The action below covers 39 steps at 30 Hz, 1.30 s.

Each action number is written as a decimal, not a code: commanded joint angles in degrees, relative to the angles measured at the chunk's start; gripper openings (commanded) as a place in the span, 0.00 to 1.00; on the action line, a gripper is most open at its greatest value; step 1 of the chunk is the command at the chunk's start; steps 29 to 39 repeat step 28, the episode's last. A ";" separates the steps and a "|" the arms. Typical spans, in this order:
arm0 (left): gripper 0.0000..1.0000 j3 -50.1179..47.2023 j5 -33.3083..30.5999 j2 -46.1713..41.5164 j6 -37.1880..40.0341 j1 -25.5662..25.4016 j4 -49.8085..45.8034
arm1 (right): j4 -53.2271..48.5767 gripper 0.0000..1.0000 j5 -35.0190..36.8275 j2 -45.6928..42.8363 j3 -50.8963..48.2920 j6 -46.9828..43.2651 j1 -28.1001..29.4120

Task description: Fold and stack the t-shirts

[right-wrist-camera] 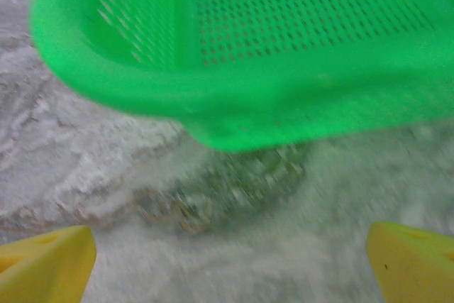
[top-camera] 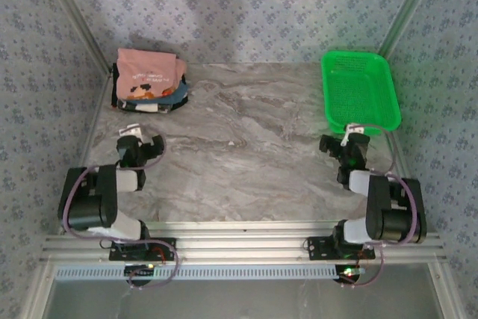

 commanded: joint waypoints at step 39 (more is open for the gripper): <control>1.00 2.95 -1.27 0.68 4.61 -1.95 3.54 | 12.42 1.00 3.00 6.27 0.79 -6.50 4.20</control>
